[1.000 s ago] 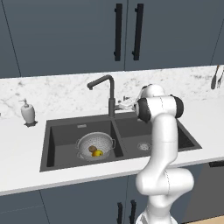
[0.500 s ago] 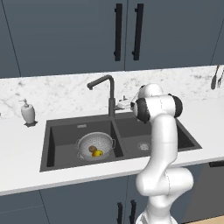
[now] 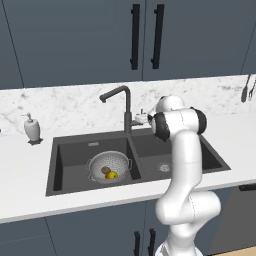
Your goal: Put the colander in the sink, put the kiwi, pear in the colander, and turn on the sink faucet and pour water over the colander.
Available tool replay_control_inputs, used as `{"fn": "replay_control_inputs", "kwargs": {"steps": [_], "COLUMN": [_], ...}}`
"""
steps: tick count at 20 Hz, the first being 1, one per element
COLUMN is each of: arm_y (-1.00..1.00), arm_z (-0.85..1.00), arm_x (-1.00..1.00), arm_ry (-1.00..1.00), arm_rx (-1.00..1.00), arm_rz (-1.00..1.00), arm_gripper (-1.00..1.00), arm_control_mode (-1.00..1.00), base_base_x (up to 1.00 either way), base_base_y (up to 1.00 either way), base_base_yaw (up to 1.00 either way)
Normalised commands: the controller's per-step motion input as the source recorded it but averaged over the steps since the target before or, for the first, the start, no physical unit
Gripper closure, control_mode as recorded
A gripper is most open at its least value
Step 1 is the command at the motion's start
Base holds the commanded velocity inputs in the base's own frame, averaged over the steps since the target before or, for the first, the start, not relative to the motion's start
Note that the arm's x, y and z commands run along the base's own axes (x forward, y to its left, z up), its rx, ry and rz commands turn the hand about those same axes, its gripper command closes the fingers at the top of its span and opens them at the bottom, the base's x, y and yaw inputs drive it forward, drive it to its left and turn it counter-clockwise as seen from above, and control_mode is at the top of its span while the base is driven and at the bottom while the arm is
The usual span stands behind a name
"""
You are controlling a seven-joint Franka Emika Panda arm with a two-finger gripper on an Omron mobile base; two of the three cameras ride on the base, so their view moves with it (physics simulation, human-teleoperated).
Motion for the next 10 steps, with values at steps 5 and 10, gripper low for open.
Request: {"fn": "replay_control_inputs", "kwargs": {"steps": [5,10], "arm_y": [-0.95,-1.0], "arm_z": [0.0,0.0], "arm_x": [0.07,0.0], "arm_ry": [0.05,0.08], "arm_rx": [0.0,0.0], "arm_rz": [-0.14,-0.15], "arm_gripper": [1.0,1.0], "arm_control_mode": [-1.0,-1.0], "base_base_x": [0.0,0.0], "base_base_y": [0.0,0.0], "base_base_yaw": [0.0,0.0]}}
